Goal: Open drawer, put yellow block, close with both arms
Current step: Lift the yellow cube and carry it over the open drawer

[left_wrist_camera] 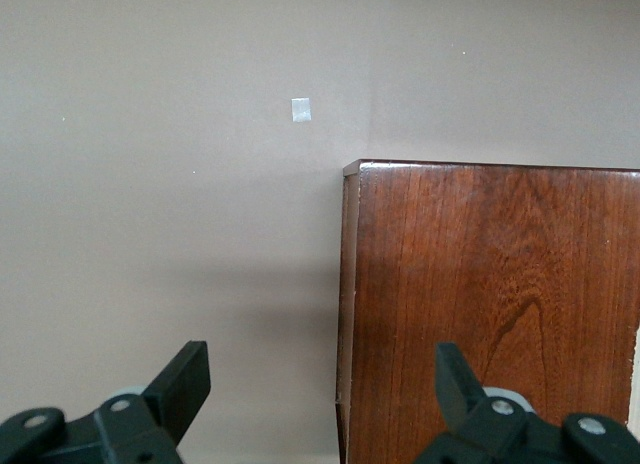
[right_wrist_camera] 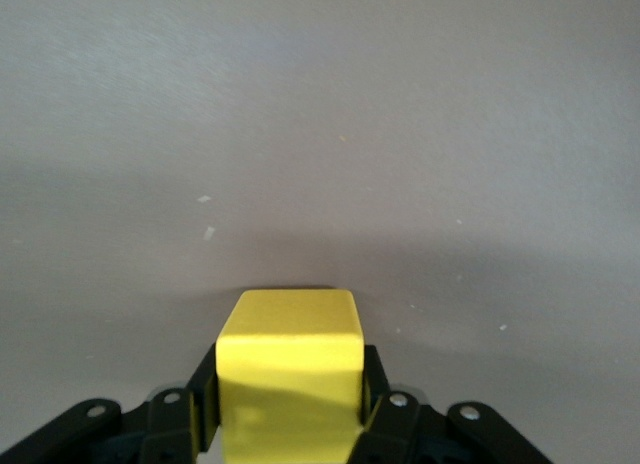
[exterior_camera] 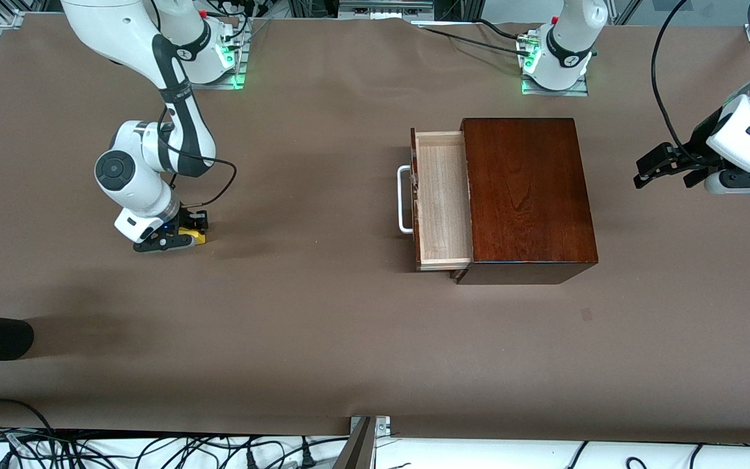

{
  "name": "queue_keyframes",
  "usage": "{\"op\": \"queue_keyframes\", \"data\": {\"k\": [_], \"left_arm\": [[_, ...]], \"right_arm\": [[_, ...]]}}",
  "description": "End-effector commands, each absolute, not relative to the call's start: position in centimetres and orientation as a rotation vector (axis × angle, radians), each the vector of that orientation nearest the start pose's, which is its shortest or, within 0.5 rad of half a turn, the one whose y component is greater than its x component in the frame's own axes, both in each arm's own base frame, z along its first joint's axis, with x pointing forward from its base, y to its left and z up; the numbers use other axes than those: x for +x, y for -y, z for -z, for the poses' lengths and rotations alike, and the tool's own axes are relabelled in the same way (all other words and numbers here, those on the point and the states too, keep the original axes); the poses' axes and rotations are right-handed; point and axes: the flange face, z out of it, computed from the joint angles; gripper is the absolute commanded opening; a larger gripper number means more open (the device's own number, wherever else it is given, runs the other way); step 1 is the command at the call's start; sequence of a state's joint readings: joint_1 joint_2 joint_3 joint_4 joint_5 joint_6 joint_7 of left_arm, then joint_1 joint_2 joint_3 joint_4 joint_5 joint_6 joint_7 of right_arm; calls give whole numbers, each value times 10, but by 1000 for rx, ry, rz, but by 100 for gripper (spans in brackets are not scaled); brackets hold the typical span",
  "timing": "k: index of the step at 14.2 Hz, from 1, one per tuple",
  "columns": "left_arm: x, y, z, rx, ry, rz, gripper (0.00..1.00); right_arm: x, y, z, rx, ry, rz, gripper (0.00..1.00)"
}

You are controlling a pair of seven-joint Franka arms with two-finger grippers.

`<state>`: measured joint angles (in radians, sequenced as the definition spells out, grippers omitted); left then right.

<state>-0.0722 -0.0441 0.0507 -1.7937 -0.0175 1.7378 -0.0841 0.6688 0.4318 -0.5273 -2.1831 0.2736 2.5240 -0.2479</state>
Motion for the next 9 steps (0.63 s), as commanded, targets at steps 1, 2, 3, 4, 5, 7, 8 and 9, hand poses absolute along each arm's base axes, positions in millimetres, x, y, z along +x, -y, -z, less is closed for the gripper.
{"op": "queue_keyframes", "data": {"k": [1,2,3,4,5,7,8,9], "left_arm": [[552,13,-563,-3179,75,-29,100],[552,13,-563,-3179,75,-29,100],[551,13,-564,-3179,75,-27,100],[551,15,-564,-3179,70,-27,100],[552,15,-564,-3179,70,-27,100],[552,15,-565,-3179,68,-24,100],[552,15,-566,-3178,70,-20,100],[552,16,-566,-3178,65,-22,100]], "right_arm": [[588,-99,-263,-3103,382,-95,0],[600,-111,-285,-3085,404,-111,0],[613,-123,-307,-3074,430,-109,0],[622,-139,-327,-3064,475,-109,0],[629,-158,-344,-3056,542,-91,0],[632,-225,-378,-3020,706,-29,0],[629,-265,-396,-3004,815,5,0],[625,-300,-413,-3006,940,17,0]]}}
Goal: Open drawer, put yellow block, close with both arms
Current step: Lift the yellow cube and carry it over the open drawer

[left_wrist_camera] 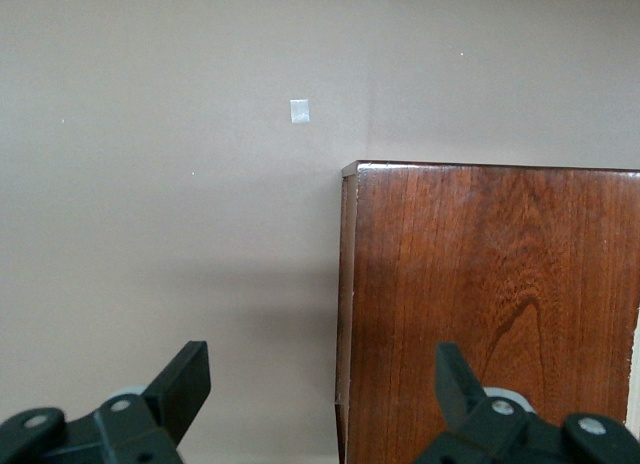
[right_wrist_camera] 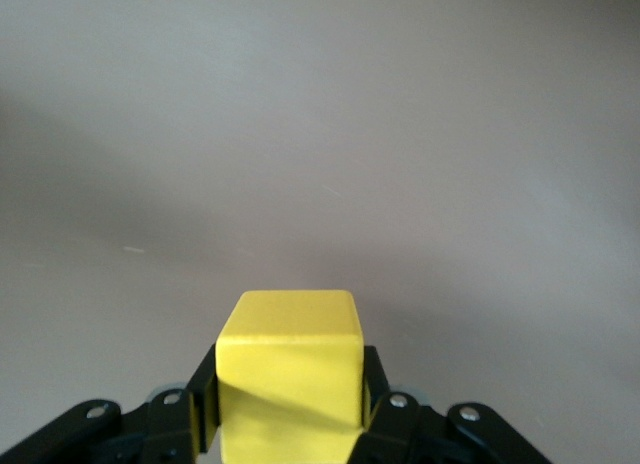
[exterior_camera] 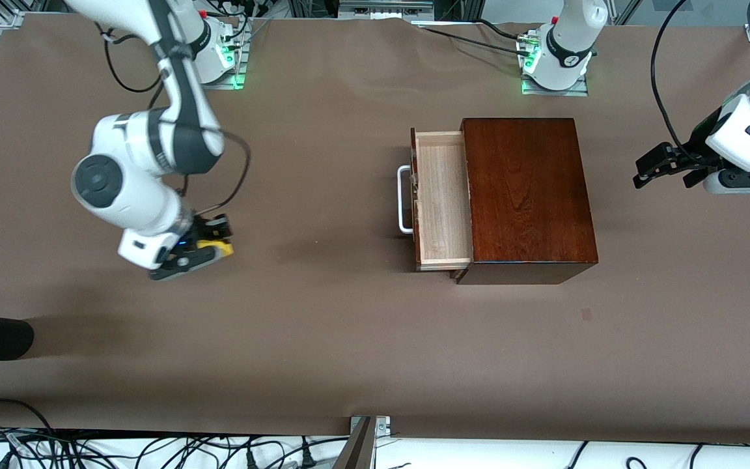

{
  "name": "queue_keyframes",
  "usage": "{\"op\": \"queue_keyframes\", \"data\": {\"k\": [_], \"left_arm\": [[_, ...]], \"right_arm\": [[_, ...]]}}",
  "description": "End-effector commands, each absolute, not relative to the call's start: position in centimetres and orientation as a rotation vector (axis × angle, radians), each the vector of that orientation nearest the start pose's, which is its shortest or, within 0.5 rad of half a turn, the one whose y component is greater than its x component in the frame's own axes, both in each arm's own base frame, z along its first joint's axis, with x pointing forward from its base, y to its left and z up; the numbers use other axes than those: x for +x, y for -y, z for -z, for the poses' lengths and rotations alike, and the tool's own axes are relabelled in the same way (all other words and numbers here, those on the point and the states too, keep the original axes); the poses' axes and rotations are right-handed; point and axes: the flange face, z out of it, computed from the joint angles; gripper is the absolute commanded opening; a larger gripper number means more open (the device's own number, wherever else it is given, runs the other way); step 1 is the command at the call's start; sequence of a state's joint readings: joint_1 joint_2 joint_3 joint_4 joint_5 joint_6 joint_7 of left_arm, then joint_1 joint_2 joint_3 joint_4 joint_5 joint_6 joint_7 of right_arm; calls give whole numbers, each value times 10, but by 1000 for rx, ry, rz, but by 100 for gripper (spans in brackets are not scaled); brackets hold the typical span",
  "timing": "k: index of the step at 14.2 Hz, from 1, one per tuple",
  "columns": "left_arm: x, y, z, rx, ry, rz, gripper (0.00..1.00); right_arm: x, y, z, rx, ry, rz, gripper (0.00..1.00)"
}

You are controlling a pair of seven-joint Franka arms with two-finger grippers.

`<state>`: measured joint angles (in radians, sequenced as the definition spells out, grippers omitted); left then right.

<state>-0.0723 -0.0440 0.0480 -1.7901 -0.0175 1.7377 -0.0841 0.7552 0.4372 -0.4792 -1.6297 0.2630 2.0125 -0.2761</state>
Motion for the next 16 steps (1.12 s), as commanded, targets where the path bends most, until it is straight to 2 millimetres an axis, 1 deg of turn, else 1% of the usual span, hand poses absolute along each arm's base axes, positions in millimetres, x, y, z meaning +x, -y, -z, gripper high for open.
{"op": "queue_keyframes", "data": {"k": [1,2,3,4,5,7,8,9,10,11,12,13,15,16], "left_arm": [[552,16,-566,-3178,65,-22,100],[552,16,-566,-3179,67,-22,100],[552,16,-566,-3178,67,-22,100],[551,16,-567,-3180,67,-20,100],[552,16,-566,-3178,67,-22,100],[552,16,-566,-3178,67,-22,100],[552,16,-566,-3178,67,-22,100],[552,16,-566,-3178,67,-22,100],[552,16,-566,-3178,65,-22,100],[552,16,-566,-3178,67,-22,100],[552,17,-566,-3178,65,-22,100],[552,17,-566,-3178,62,-22,100],[552,17,-566,-3178,65,-22,100],[551,17,-567,-3178,65,-20,100]], "right_arm": [[615,-342,-428,-2975,1050,38,0],[603,-377,-438,-2927,1120,77,0],[582,-416,-444,-2868,1179,104,0],[571,-443,-455,-2803,1244,188,0],[564,-461,-465,-2756,1296,248,0],[515,-521,-475,-2664,1476,291,0],[493,-547,-473,-2644,1586,321,0],[471,-578,-470,-2590,1693,359,0],[456,-601,-459,-2540,1767,363,0],[435,-627,-445,-2486,1843,348,0],[417,-645,-433,-2461,1893,335,0],[410,-652,-423,-2451,1939,337,0],[404,-660,-406,-2417,2055,351,0],[401,-662,-405,-2379,2107,351,0]]}}
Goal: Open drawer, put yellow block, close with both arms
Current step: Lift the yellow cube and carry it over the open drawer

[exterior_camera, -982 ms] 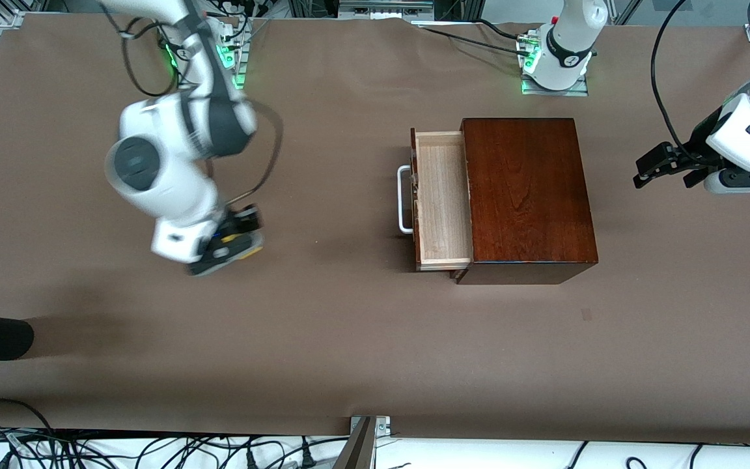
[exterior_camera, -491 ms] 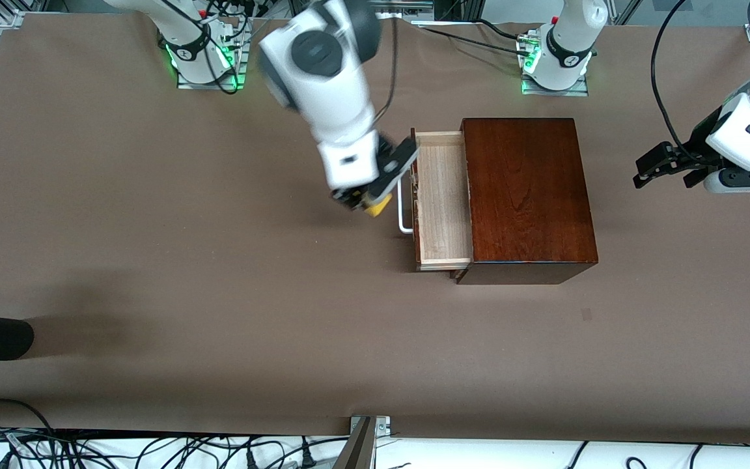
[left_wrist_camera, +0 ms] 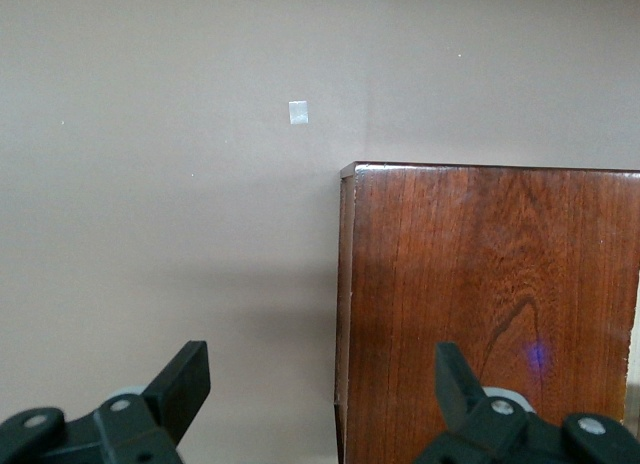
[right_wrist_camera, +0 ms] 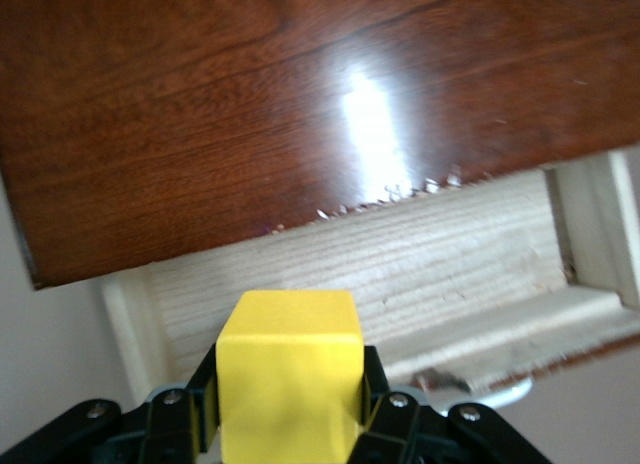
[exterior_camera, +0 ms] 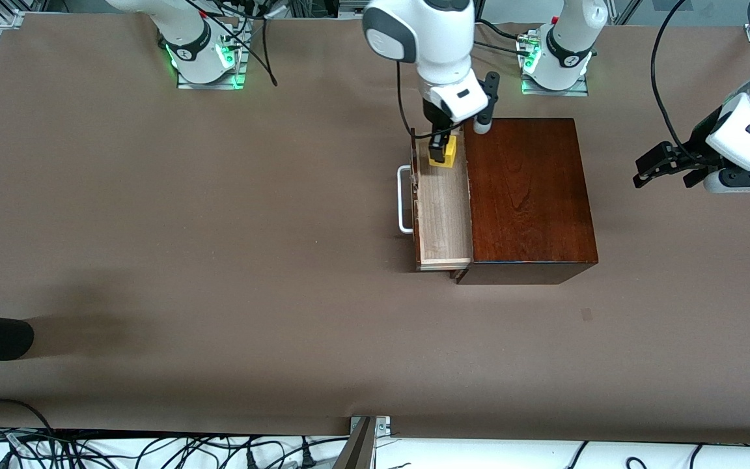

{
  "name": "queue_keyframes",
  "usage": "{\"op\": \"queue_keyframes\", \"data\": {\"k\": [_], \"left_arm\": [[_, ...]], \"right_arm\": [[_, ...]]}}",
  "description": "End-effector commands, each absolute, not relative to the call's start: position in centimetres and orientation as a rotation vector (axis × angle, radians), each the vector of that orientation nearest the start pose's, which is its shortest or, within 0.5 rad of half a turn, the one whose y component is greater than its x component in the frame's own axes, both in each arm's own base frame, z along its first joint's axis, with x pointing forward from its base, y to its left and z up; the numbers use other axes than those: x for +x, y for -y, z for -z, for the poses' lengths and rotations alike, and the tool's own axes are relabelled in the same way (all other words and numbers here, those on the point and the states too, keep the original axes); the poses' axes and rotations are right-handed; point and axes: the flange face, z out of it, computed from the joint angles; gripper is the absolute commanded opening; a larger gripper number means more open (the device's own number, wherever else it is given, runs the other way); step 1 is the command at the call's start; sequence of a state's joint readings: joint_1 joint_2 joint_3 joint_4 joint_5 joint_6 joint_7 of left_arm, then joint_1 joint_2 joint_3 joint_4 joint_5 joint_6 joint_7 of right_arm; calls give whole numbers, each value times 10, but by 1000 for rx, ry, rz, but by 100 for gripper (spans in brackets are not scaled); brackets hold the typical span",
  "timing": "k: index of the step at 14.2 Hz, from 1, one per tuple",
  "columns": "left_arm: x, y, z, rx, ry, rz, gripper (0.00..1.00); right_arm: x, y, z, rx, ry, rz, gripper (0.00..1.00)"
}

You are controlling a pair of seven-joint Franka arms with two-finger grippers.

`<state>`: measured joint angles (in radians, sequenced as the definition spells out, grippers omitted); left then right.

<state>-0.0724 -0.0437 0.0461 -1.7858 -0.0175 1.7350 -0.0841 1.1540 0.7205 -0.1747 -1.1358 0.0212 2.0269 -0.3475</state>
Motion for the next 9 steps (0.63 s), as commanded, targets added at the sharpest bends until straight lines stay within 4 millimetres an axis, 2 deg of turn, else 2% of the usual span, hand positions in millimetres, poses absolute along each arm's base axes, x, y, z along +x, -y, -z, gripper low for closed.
{"op": "queue_keyframes", "data": {"k": [1,4,7,9], "left_arm": [[552,17,-566,-3178,65,-22,100],[552,17,-566,-3178,65,-22,100],[552,17,-566,-3178,62,-22,100],[552,17,-566,-3178,62,-22,100]], "right_arm": [[403,-660,-405,-2342,2160,344,0],[407,-658,-397,-2261,2274,321,0],[409,-659,-374,-2227,2338,280,0],[414,-656,-365,-2196,2377,268,0]]}}
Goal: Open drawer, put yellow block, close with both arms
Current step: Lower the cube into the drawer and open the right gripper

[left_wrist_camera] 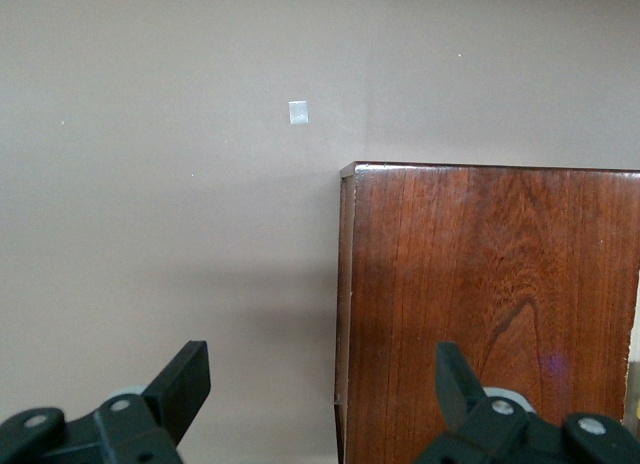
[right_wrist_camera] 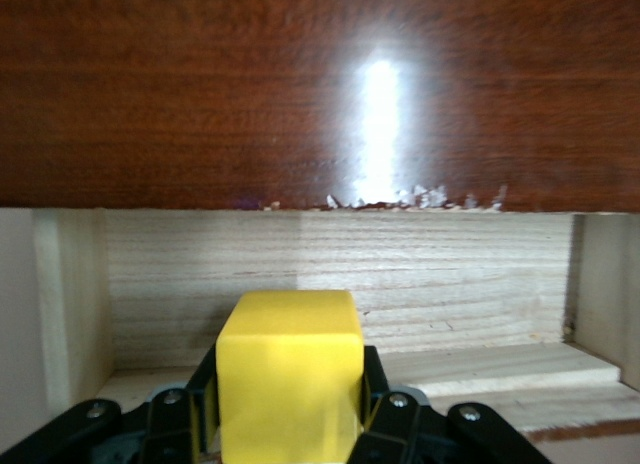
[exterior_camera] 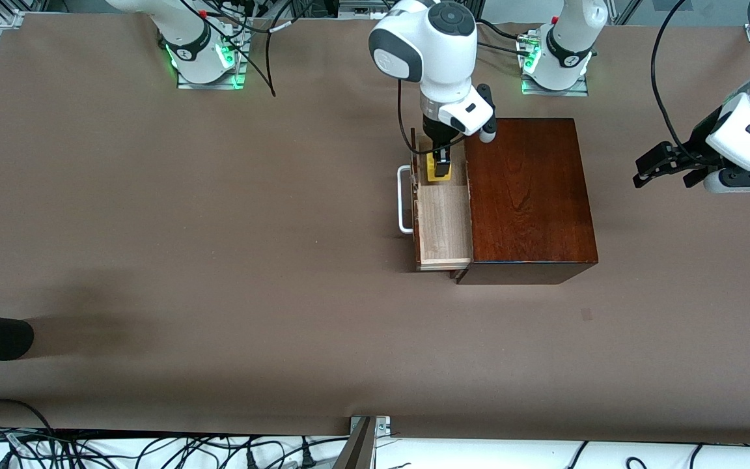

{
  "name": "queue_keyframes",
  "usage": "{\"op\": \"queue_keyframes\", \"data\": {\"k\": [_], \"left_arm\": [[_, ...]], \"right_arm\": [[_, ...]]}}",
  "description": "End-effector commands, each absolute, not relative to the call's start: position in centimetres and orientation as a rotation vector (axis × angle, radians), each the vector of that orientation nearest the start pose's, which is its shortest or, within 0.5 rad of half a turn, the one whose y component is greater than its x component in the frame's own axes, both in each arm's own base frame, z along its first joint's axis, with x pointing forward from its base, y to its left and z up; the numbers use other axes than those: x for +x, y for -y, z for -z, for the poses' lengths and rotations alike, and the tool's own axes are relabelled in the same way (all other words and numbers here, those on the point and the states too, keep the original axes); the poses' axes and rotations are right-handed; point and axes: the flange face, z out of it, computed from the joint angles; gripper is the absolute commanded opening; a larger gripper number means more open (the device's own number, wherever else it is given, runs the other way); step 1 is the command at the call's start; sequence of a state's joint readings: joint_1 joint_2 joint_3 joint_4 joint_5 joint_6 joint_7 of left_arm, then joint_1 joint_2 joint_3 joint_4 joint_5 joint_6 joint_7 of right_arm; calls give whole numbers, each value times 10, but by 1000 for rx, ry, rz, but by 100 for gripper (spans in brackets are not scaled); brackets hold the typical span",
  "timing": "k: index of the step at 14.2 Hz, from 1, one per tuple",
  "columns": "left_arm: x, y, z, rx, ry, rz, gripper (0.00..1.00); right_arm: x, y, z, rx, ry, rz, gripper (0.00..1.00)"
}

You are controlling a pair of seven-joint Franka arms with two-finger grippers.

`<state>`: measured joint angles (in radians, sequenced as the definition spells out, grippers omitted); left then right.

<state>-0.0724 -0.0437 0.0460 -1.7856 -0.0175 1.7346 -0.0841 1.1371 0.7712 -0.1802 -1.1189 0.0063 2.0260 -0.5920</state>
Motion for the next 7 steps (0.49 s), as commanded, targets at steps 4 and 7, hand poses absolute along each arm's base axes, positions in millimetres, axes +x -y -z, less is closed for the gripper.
{"op": "queue_keyframes", "data": {"k": [4,7], "left_arm": [[552,17,-566,-3178,62,-22,100],[552,17,-566,-3181,63,-22,100]], "right_arm": [[425,-654,-335,2042,-2224,-233,0],[441,-649,-321,2045,-2216,-260,0]]}}
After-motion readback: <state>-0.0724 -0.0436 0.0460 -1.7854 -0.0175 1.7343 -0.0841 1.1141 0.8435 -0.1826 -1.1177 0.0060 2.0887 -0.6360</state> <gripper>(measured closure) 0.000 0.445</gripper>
